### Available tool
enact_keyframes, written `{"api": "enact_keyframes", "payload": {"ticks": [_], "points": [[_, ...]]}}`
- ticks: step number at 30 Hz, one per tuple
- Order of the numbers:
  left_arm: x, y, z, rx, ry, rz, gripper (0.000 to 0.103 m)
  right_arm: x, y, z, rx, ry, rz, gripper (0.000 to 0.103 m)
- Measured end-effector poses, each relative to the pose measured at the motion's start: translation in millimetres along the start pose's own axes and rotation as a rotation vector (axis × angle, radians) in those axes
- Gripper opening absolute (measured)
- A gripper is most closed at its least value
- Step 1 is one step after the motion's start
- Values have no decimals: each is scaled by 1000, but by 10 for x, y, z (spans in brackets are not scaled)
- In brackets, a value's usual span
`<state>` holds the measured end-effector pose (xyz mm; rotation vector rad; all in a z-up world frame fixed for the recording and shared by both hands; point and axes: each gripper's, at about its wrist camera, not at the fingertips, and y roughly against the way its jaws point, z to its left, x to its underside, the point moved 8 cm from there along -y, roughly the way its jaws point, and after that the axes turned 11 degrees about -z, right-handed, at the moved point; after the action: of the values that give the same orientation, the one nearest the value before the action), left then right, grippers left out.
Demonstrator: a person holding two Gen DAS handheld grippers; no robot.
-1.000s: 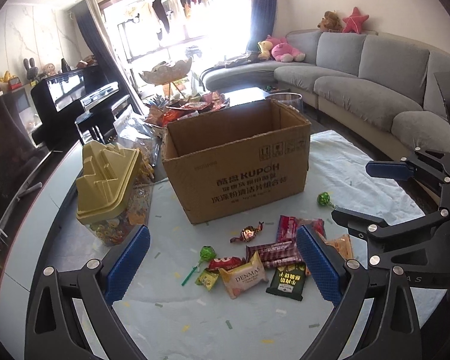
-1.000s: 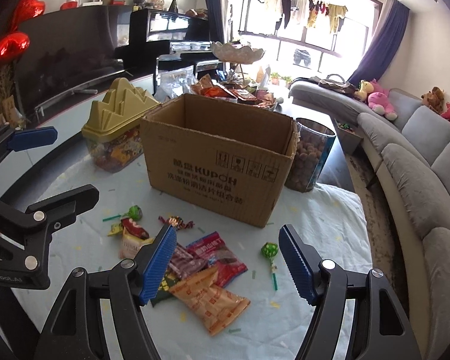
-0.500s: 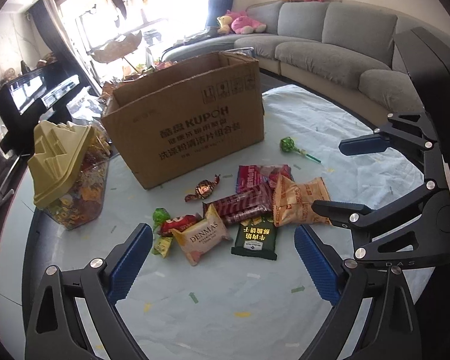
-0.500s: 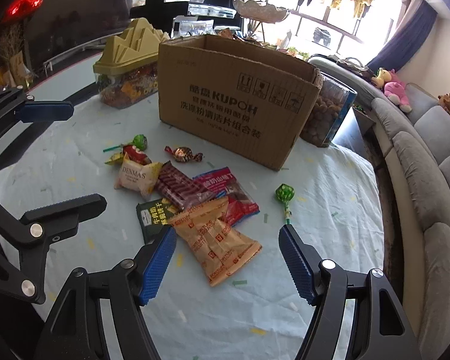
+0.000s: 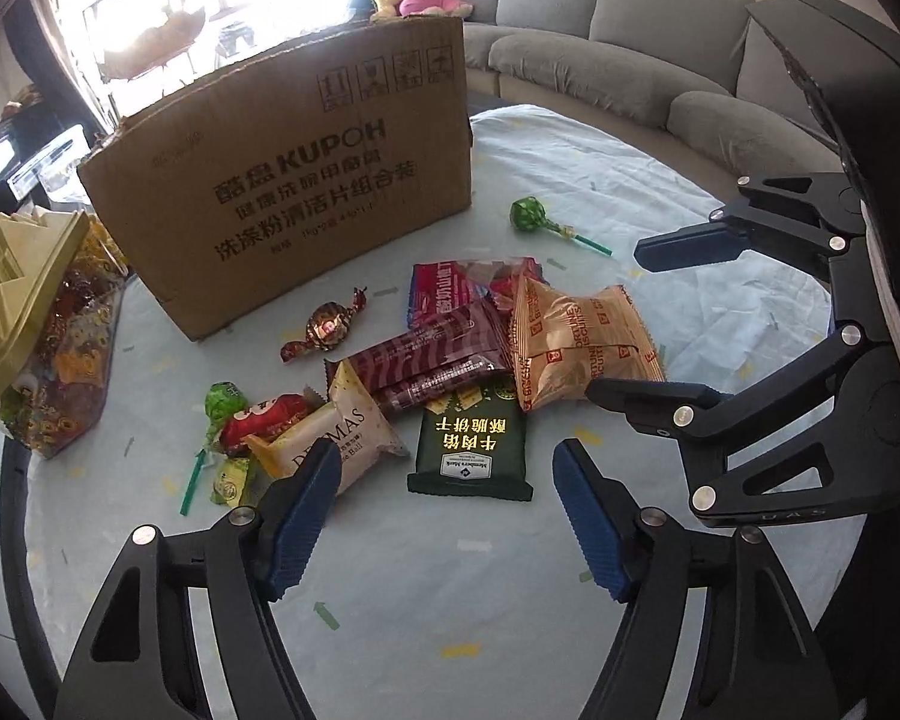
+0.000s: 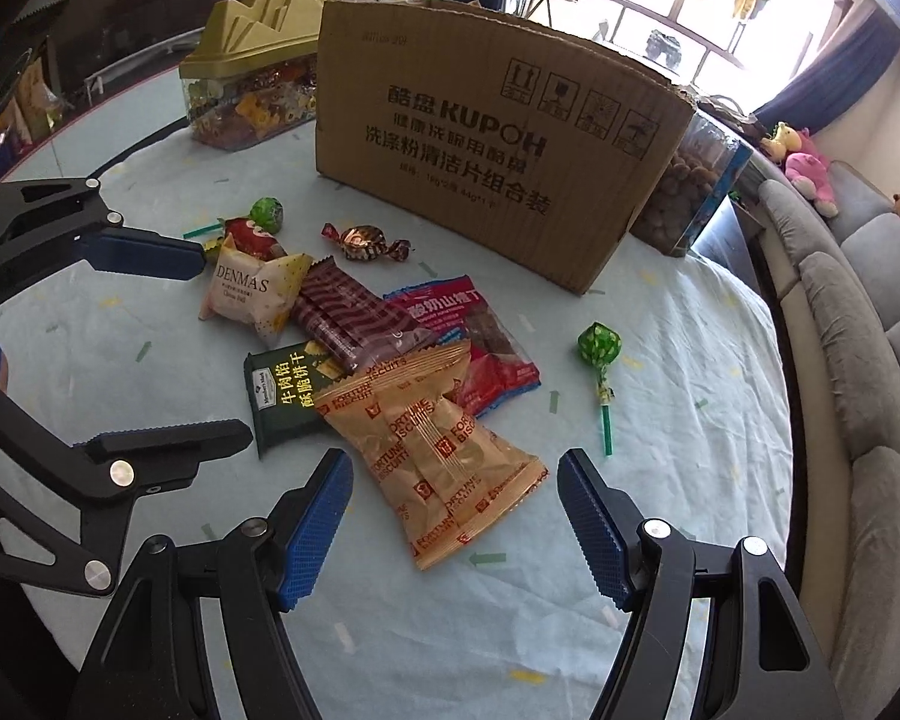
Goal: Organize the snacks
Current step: 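Grasp the green cracker pack with the left gripper while the right gripper grasps the Fortune Biscuits bag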
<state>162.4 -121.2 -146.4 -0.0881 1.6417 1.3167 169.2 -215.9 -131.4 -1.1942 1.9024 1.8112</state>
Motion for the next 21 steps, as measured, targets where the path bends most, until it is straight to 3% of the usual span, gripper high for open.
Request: {"api": "enact_keyframes", "payload": {"ticks": [4,14,18,21], "points": [[21,-70,3,13,-13,28,65,13,-89,17,-9,1,23,71],[-34,-218,17,16,-7,43,64,51,-283,-47,-26,-65,58,71],[-62,-287,-11,17,-9,43,64,125,-293,-91,-37,-110,70,53],[-70,-343,-53,18,-19,50,64,161,-246,-137,-32,-140,60,48]]}}
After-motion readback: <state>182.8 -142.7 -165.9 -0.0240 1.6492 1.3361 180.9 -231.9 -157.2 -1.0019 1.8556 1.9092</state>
